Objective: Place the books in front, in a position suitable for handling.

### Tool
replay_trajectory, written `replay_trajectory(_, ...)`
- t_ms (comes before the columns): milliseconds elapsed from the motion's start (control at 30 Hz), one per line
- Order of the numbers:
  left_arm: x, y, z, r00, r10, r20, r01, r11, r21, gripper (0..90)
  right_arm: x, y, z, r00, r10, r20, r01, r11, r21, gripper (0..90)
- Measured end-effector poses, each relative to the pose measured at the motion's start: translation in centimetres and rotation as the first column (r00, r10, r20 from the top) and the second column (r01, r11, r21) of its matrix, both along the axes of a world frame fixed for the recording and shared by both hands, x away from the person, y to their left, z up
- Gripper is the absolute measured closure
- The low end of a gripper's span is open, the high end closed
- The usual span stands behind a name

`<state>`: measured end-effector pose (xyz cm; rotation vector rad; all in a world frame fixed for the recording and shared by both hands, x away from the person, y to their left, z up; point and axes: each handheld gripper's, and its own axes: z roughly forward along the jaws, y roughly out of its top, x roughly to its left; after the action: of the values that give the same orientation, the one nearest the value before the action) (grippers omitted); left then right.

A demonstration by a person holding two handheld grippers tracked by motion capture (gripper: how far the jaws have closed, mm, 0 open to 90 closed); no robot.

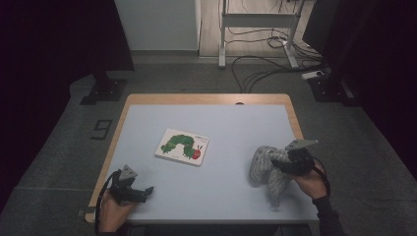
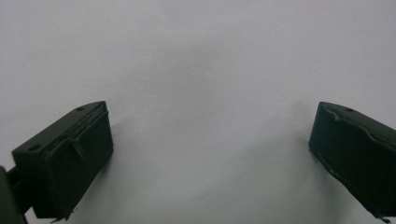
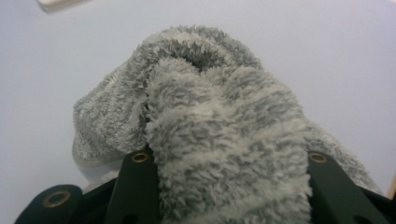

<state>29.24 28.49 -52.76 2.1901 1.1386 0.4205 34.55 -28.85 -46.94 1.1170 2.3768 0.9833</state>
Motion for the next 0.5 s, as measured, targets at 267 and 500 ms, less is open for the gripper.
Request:
replay_trajectory(267,0.0,0.0,0.0,1.0,0.0,-0.001,0.0,1.0,-0.001,0.0,0.2,-0.6,-4.1,0.9979,-0.026,-0.06,0.026,0.9997,-0.006,53.1)
replay_trajectory(500,0.0,0.0,0.1,1.0,-0.001,-0.004,0.001,1.0,0.002,0.0,0.1,-0.9,-4.0,0.997,-0.051,-0.058,0.049,0.9983,-0.03,27.1)
